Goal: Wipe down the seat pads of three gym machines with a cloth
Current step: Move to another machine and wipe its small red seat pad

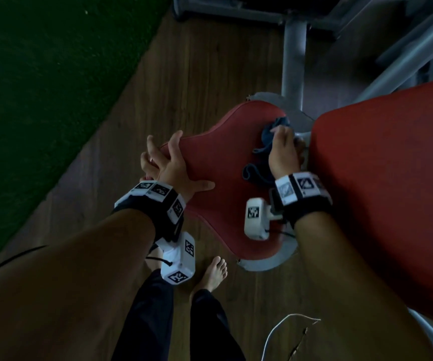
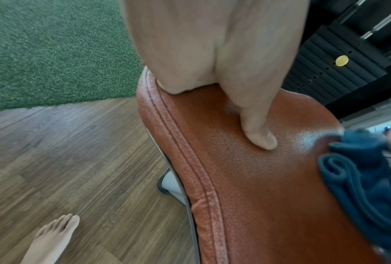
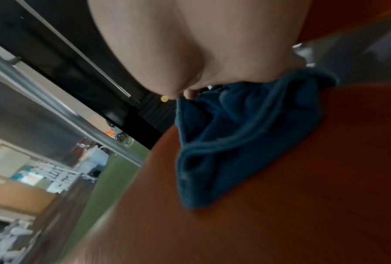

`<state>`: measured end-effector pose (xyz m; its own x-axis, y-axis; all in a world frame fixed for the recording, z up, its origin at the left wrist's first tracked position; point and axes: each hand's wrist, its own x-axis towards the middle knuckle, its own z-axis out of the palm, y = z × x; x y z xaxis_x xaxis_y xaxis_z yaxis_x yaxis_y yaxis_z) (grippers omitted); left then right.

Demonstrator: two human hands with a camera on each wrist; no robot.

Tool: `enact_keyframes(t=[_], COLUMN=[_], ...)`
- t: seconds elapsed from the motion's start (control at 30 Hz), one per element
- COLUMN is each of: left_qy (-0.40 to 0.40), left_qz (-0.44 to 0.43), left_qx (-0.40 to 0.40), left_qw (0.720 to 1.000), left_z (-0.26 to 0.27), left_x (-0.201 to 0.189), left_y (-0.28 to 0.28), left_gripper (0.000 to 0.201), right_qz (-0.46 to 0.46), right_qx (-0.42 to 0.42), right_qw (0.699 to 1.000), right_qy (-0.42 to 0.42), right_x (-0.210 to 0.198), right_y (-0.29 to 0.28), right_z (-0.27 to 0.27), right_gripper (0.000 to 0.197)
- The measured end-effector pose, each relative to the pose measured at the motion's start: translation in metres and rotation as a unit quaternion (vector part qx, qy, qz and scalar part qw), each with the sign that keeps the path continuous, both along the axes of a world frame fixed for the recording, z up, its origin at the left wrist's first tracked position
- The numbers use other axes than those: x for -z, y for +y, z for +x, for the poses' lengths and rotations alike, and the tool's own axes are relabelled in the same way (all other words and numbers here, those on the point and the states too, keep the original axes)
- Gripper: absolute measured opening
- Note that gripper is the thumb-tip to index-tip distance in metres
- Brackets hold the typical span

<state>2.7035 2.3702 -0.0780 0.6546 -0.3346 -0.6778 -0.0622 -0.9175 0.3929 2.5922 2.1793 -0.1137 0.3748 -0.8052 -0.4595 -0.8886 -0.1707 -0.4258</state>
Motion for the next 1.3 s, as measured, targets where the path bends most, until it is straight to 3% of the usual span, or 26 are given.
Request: enact_keyframes(t=[0.1,0.17,0.27,0.37,0.57,0.73,0.8,0.9,1.13,1.3], left_qy=[-0.002,-0.004,-0.004,-0.005,-0.015,-0.007,-0.001,-0.001,0.003,-0.031], left_qz=[0.001,0.005,0.004,0.006,0.001,-0.003,0.001,-0.001,-0.011,-0.032], left_qx=[-0.005,-0.003,-0.003,-0.005,-0.007,-0.008,-0.003,-0.004,-0.004,-0.007], left_qw=[1.0,1.0,1.0,1.0,1.0,1.0,1.0,1.0,1.0,0.999], left_z=[0.0,0.0,0.0,-0.001,-0.002,-0.001,0.0,-0.001,-0.001,-0.007], left_x=[0.001,0.001,0.002,0.001,-0.001,0.001,0.001,0.0,0.001,0.006], left_y=[0.0,0.001,0.001,0.0,0.0,0.0,0.001,0.002,0.004,0.007], left_gripper=[0.119,0.119,0.119,0.119,0.121,0.12,0.12,0.121,0.12,0.121], right_qz=[0.013,0.002,-0.044,-0.004,0.019,0.032,0.017,0.003,-0.046,-0.025], right_qx=[0.104,0.124,0.101,0.104,0.09,0.107,0.083,-0.026,-0.266,-0.226], right_qw=[0.993,0.988,0.992,0.994,0.994,0.994,0.995,0.992,0.96,0.971], right_qy=[-0.061,-0.088,-0.06,-0.018,0.053,0.004,0.056,0.122,0.075,0.079], right_x=[-0.002,-0.005,-0.007,-0.008,-0.001,0.002,-0.004,-0.013,-0.009,-0.003], right_y=[-0.005,0.006,0.025,0.038,0.026,0.004,-0.008,-0.023,-0.027,-0.046], right_z=[0.013,0.008,-0.015,-0.034,-0.02,0.015,0.034,0.063,0.076,0.08], right_gripper=[0.026,0.02,0.043,0.062,0.063,0.063,0.06,0.052,0.047,0.056])
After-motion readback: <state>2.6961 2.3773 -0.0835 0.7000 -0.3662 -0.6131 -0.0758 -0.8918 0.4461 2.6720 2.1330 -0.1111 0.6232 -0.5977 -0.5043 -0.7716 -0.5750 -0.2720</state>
